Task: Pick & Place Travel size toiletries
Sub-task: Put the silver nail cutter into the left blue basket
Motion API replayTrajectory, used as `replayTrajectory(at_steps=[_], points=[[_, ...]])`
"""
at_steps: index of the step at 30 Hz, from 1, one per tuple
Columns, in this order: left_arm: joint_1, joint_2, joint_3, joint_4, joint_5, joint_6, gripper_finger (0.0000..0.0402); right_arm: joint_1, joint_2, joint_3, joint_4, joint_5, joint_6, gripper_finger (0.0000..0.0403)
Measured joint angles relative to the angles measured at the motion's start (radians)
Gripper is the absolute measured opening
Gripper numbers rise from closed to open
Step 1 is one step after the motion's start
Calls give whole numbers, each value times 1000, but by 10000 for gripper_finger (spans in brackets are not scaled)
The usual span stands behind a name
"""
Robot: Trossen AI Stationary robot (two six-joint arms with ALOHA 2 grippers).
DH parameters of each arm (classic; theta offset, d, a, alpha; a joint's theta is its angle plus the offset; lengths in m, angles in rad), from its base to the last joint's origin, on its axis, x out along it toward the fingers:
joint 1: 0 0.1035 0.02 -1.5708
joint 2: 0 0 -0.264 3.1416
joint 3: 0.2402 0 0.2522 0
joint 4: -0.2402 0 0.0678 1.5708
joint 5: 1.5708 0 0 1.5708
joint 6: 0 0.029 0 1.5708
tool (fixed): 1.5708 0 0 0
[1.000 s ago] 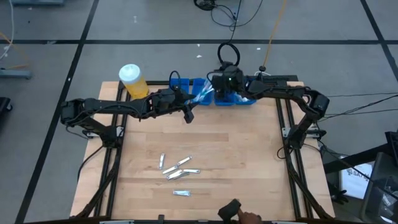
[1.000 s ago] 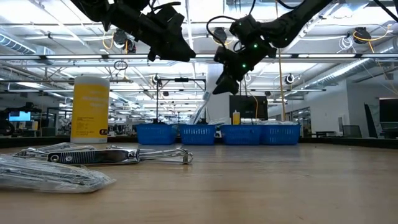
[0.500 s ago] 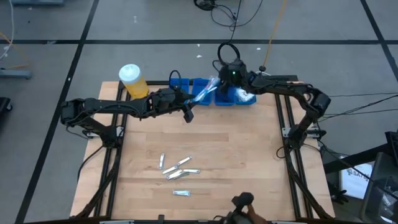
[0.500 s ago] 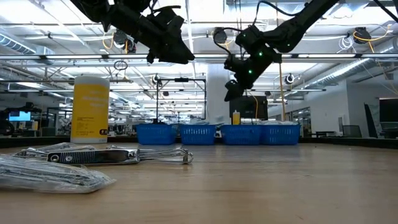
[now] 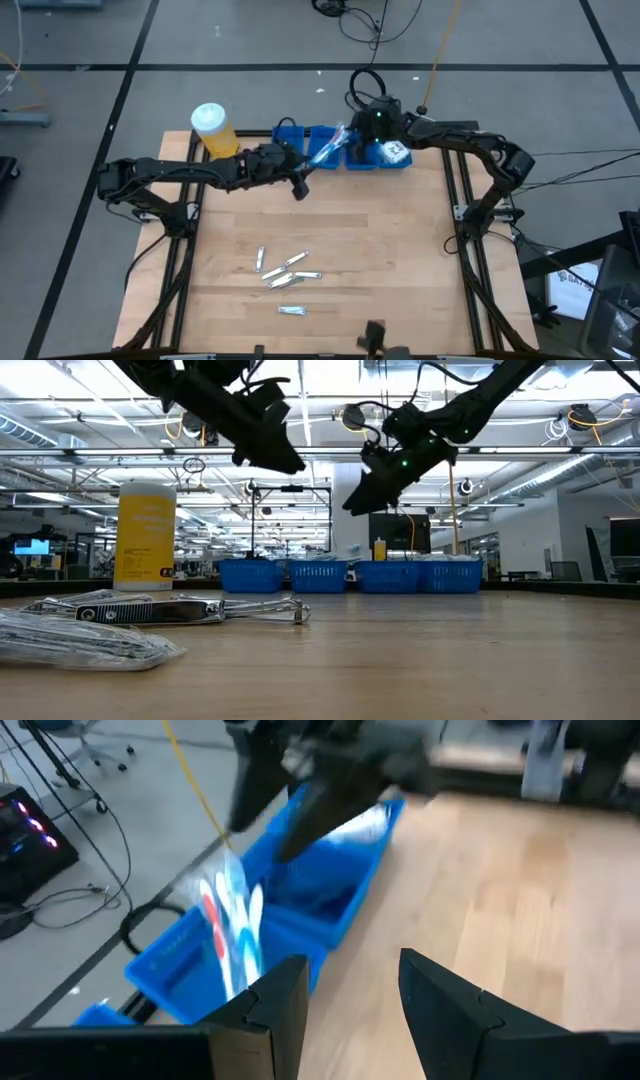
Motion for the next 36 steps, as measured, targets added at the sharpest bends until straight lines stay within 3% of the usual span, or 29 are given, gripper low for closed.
replayTrajectory(at_steps=[4, 8, 14, 17, 21, 23, 26, 30, 36], points=[[0, 0, 0, -103, -6, -47, 152, 48, -15, -1, -44, -167, 47, 256], [-6, 0, 0, -209, 34, -112, 152, 122, -69, -28, -50, -158, 86, 256], [-65, 0, -67, -205, 48, -201, 152, 259, -255, -164, 67, 35, 88, 256], [-112, -15, -121, -176, -1, -260, 152, 326, -392, -281, 144, 135, 87, 256], [-182, -71, -177, -196, -65, -376, 152, 395, -571, -481, 317, 338, 80, 256], [-214, -108, -193, -294, -67, -467, 152, 418, -646, -579, 429, 456, 38, 256], [-251, -152, -190, -440, -5, -604, 152, 434, -735, -696, 638, 554, -81, 256], [-275, -162, -191, -593, 166, -781, 152, 437, -833, -781, 840, 574, -179, 256], [-326, -127, -190, -696, 442, -1001, 152, 437, -936, -818, 844, 574, -200, 256]])
